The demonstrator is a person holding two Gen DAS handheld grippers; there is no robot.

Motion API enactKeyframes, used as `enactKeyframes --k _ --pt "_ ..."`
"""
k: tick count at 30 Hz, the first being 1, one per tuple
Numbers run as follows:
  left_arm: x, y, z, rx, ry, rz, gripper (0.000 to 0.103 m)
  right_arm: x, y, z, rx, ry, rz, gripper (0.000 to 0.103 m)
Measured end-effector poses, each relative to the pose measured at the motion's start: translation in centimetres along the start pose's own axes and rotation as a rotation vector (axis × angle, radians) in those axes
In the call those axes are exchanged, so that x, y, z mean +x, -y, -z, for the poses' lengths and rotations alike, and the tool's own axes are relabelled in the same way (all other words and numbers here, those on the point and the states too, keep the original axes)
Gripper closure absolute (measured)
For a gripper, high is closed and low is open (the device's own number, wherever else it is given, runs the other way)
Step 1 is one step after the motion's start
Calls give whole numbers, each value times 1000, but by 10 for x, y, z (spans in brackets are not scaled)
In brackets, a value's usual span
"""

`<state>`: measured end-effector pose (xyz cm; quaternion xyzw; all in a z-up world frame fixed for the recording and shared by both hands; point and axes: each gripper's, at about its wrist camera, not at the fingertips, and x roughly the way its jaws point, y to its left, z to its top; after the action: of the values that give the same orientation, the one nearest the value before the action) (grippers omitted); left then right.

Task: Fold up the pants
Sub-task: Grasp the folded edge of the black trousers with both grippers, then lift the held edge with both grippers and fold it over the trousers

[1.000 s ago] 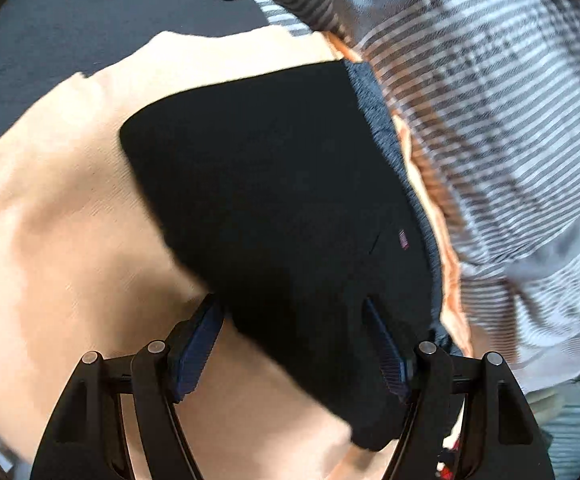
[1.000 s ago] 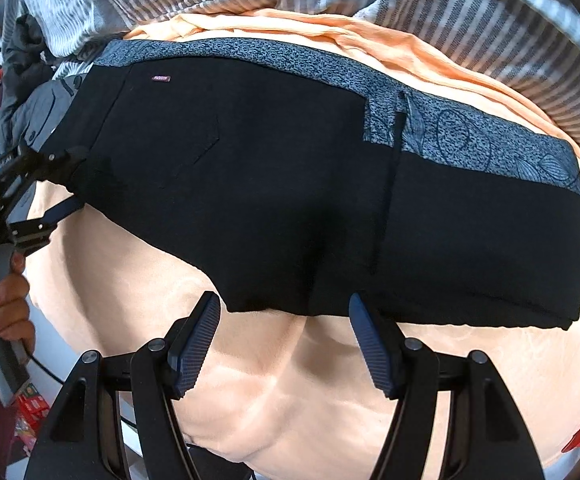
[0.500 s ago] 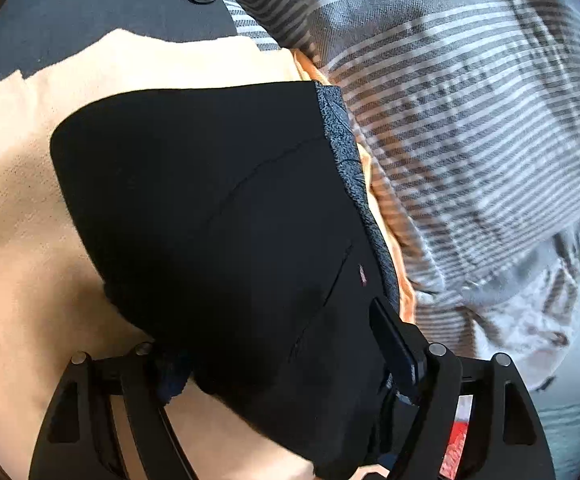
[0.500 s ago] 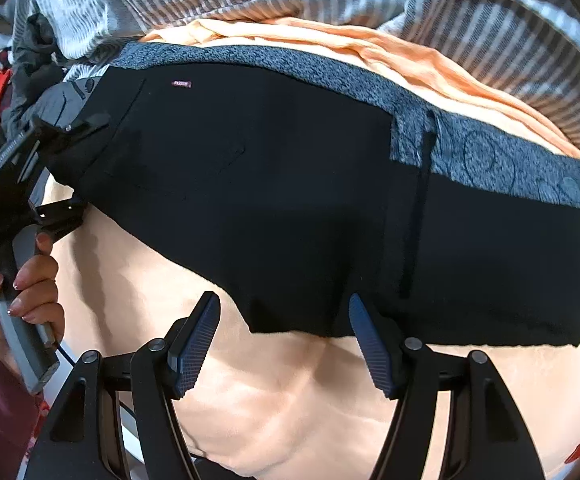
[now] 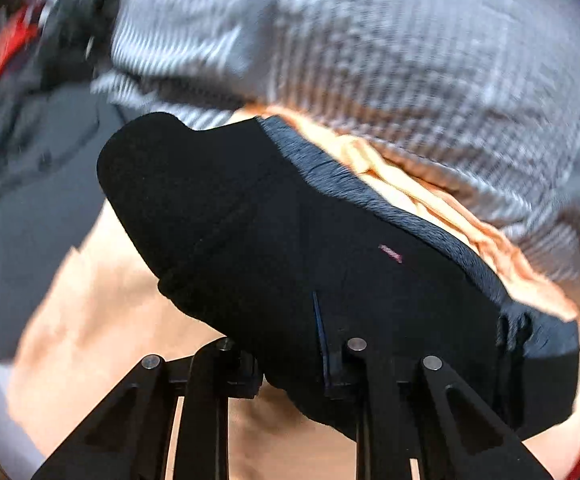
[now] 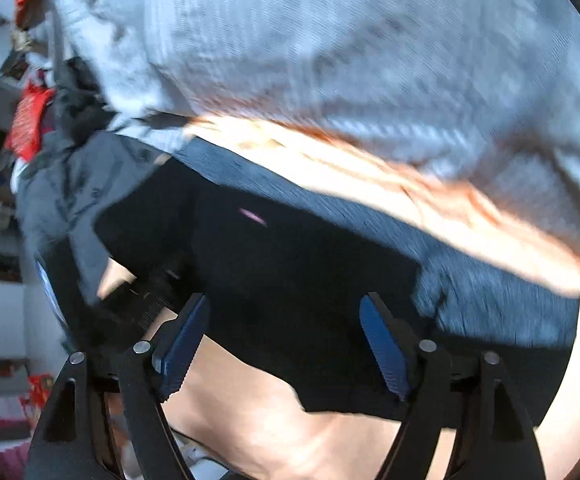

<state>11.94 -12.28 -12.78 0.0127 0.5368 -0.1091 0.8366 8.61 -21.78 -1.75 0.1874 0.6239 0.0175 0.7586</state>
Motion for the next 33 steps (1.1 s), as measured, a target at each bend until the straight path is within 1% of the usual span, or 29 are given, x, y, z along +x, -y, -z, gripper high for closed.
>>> enactKeyframes --k 2,3,4,5,6,7,8,9,10,13,15,16,18,19,20,21,22,23,24,25,28,31,33 --pt "-5 12 1 72 24 -41 81 -6 -17 -25 -28 -18 -51 19" --pt "-6 16 1 104 33 -60 81 -7 -28 -42 -44 -36 -79 16" --pt "-9 21 3 134 41 -77 81 -5 -38 -52 -56 -55 -95 12" --pt "-10 25 3 161 50 -92 81 -2 -49 -62 -70 -80 -108 9" --pt "-10 27 2 178 55 -102 81 2 -59 -73 -86 -108 -118 3" --pt "-11 29 2 190 59 -110 81 7 -72 -83 -110 -138 -126 0" --pt "-11 30 1 201 62 -117 81 13 -84 -89 -135 -163 -129 0" --pt "-12 31 1 209 65 -124 81 21 -100 -97 -171 -190 -119 0" --pt "-10 33 0 214 67 -130 81 27 -111 -99 -201 -207 -107 0" --pt "-11 33 0 215 71 -143 81 53 -146 -106 -308 -294 -73 0" --pt "-11 35 1 220 70 -151 81 75 -165 -107 -362 -368 -41 0" --pt "-11 35 0 224 72 -154 81 91 -176 -105 -399 -418 -5 0" --pt "-12 38 1 239 79 -162 81 111 -184 -102 -448 -490 38 0" --pt "-13 38 2 245 82 -165 81 124 -186 -98 -470 -539 65 0" --pt "-14 39 2 248 85 -168 81 130 -185 -98 -474 -562 75 1" --pt "-14 40 2 251 85 -170 81 137 -183 -97 -473 -582 87 9" --pt "-15 40 2 251 83 -169 81 140 -178 -97 -460 -589 92 38" --pt "-15 40 2 249 77 -166 81 140 -172 -98 -438 -588 82 58" --pt "-16 40 2 250 78 -165 81 138 -165 -100 -400 -578 50 75" --pt "-19 41 2 255 84 -160 81 131 -158 -102 -377 -546 27 82" --pt "-33 52 1 289 104 -128 81 106 -139 -98 -360 -456 -9 84" --pt "-50 67 2 330 135 -98 81 72 -113 -93 -289 -367 -83 84" --pt "-64 80 3 369 158 -72 81 43 -87 -85 -220 -305 -146 84"
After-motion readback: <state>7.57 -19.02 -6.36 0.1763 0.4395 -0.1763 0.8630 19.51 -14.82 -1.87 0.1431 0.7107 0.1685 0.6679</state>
